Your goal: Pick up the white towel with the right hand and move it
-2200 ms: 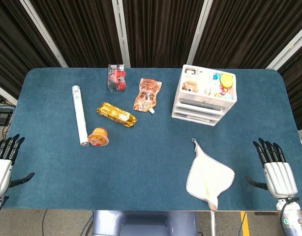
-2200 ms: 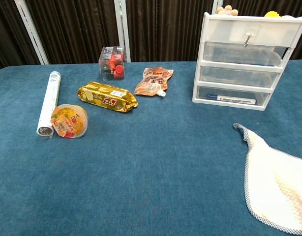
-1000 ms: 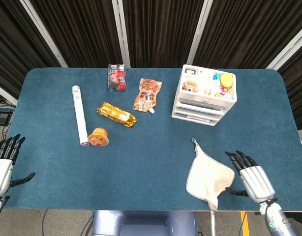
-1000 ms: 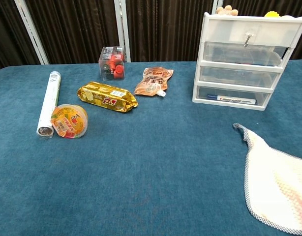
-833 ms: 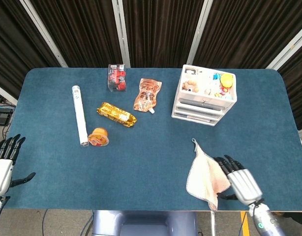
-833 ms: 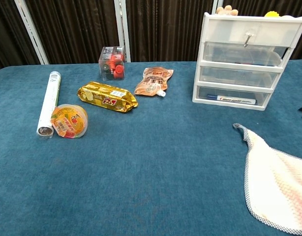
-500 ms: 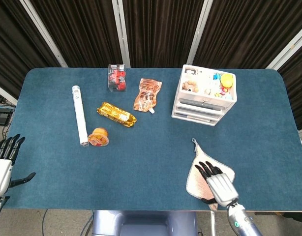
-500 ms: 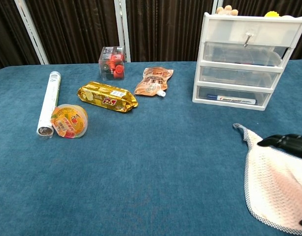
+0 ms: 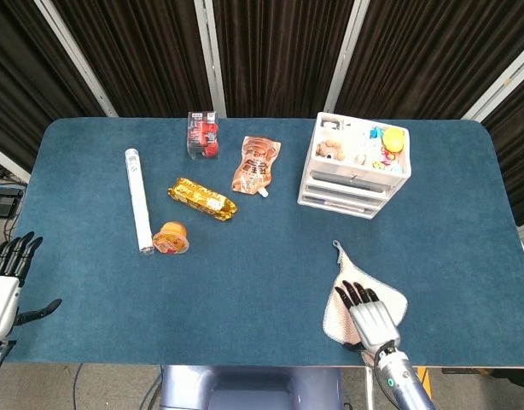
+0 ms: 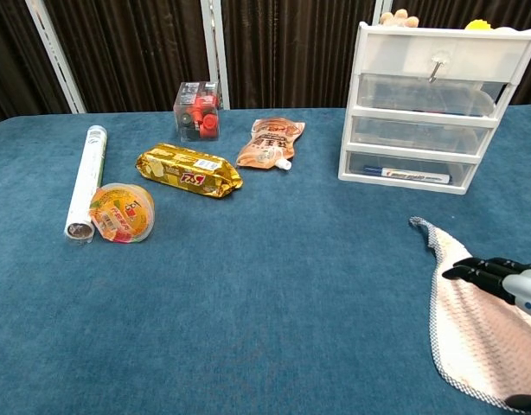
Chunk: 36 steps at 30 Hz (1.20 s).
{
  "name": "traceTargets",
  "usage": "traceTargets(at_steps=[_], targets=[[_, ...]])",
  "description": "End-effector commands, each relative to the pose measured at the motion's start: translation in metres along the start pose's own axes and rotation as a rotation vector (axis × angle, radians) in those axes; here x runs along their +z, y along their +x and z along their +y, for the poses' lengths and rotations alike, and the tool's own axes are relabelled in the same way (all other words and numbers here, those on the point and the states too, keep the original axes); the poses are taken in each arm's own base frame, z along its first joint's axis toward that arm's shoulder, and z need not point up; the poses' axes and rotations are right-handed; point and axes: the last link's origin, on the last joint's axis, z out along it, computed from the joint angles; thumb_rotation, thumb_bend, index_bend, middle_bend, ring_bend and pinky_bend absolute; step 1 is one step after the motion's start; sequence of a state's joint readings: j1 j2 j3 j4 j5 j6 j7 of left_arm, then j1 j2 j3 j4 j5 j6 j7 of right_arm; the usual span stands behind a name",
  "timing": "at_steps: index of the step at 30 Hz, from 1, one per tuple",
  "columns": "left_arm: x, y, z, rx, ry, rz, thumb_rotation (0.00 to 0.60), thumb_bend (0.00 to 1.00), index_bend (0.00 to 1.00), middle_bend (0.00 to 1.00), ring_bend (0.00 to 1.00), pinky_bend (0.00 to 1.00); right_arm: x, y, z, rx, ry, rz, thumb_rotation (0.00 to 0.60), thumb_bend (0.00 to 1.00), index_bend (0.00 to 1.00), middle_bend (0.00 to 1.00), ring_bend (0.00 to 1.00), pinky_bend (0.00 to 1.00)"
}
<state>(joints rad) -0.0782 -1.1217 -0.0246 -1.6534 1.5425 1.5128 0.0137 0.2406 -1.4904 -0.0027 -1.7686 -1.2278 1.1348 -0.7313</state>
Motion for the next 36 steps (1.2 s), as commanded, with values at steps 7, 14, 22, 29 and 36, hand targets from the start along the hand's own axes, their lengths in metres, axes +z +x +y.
traceTargets(at_steps=[7, 14, 22, 29, 36], targets=[[0.0, 0.0, 0.0, 0.001, 0.004, -0.001, 0.6, 0.0, 0.0, 0.0, 0.0, 0.0, 0.012, -0.001, 0.004, -0.013, -0.038, 0.03, 0.6, 0.01, 0.17, 0.17, 0.14, 0.39], [0.0, 0.0, 0.0, 0.001, 0.005, -0.004, 0.6, 0.0, 0.0, 0.0, 0.0, 0.0, 0.016, -0.005, 0.004, -0.004, -0.035, 0.047, 0.6, 0.1, 0.4, 0.4, 0.38, 0.59], [0.0, 0.0, 0.0, -0.002, 0.004, -0.004, 0.6, 0.0, 0.0, 0.0, 0.0, 0.0, 0.018, -0.005, 0.005, 0.003, -0.021, 0.087, 0.6, 0.26, 0.51, 0.55, 0.55, 0.72], [0.0, 0.0, 0.0, -0.003, 0.004, -0.003, 0.6, 0.0, 0.0, 0.0, 0.0, 0.0, 0.019, -0.002, 0.004, 0.018, 0.001, 0.126, 0.6, 0.34, 0.61, 0.65, 0.65, 0.82], [0.0, 0.0, 0.0, -0.003, 0.006, -0.003, 0.6, 0.0, 0.0, 0.0, 0.0, 0.0, 0.02, 0.006, 0.003, 0.06, 0.018, 0.175, 0.6, 0.38, 0.66, 0.72, 0.73, 0.9]])
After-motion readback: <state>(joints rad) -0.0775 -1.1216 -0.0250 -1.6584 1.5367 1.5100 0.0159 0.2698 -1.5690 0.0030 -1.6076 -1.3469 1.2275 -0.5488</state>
